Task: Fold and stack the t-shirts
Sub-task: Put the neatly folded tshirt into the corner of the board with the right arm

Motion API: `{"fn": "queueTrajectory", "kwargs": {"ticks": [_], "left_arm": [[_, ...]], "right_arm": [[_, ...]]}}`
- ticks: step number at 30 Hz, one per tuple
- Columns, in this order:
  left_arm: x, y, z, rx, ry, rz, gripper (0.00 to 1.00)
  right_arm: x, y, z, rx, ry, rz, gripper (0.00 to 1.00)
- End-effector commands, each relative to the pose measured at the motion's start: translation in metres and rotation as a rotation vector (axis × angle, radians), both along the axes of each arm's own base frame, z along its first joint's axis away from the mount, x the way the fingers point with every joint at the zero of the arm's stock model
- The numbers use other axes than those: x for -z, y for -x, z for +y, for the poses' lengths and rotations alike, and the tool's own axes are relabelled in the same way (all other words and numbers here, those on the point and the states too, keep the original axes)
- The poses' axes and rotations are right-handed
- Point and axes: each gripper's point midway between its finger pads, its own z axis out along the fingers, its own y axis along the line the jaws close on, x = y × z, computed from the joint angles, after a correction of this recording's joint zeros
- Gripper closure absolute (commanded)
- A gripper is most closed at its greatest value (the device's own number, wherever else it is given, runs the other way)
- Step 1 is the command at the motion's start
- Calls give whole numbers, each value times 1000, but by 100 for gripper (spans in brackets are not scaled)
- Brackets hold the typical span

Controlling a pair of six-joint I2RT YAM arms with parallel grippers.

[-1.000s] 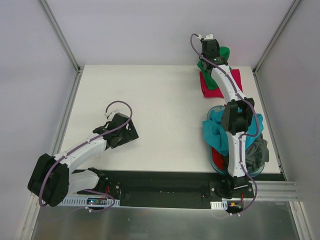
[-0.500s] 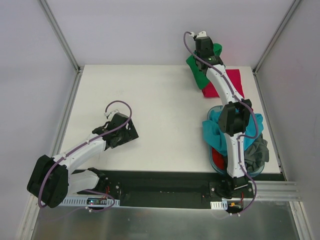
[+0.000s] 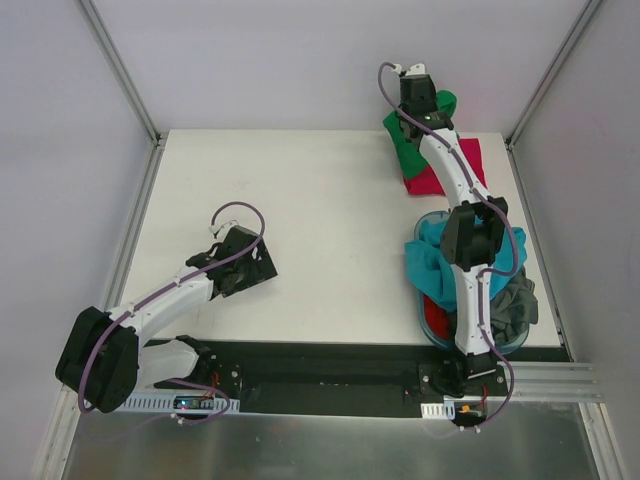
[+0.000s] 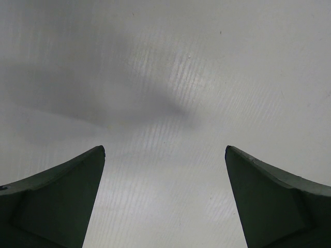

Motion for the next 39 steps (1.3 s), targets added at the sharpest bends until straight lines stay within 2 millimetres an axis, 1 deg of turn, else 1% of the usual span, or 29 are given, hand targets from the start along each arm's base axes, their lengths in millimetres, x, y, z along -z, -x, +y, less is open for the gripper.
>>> {"fn": "queueTrajectory", "kwargs": {"ticks": [1, 4, 8, 12, 14, 17, 21, 24, 25, 27, 28, 30, 31, 32, 35, 38, 39], "left_arm": [[-2, -3, 7, -9, -29, -8, 1], [-2, -4, 7, -7, -28, -11, 1], [-2, -3, 7, -9, -31, -10, 1], [-3, -6, 6, -1, -36, -11, 1], [-4, -7, 5, 1, -36, -10, 1], [-5, -9, 5, 3, -40, -13, 1], [-6, -10, 4, 8, -37, -13, 1], [-7, -11, 3, 10, -37, -12, 1], [-7, -12, 3, 13, -39, -11, 1], [-8, -13, 2, 11, -37, -14, 1], [-9, -14, 1, 12, -35, -15, 1], [-9, -14, 1, 12, -34, -16, 1], [-11, -14, 1, 14, -32, -20, 1], [-12, -14, 1, 13, -29, -24, 1], [-19, -16, 0, 12, -14, -47, 1], [-29, -16, -2, 16, 10, -76, 1], [-32, -16, -3, 18, 17, -89, 1]], "right_arm": [[-6, -6, -24, 56, -86, -58, 99], [2, -10, -29, 44, -119, -45, 99], [13, -17, -41, 46, -135, -31, 99], [31, -22, -56, 67, -157, -9, 99], [41, -24, -58, 59, -175, 5, 100], [54, -29, -67, 73, -187, 19, 99], [68, -32, -84, 115, -222, 19, 99], [75, -32, -98, 149, -240, 17, 96], [77, -33, -102, 158, -243, 16, 89], [78, -34, -107, 165, -243, 12, 60], [77, -35, -109, 167, -241, 12, 40], [70, -35, -114, 177, -230, -2, 12], [65, -35, -115, 177, -225, -12, 1], [60, -34, -114, 168, -224, -13, 4], [34, -25, -109, 136, -244, -27, 4], [17, -7, -99, 111, -286, -21, 4], [6, 1, -96, 105, -301, -31, 4]]}}
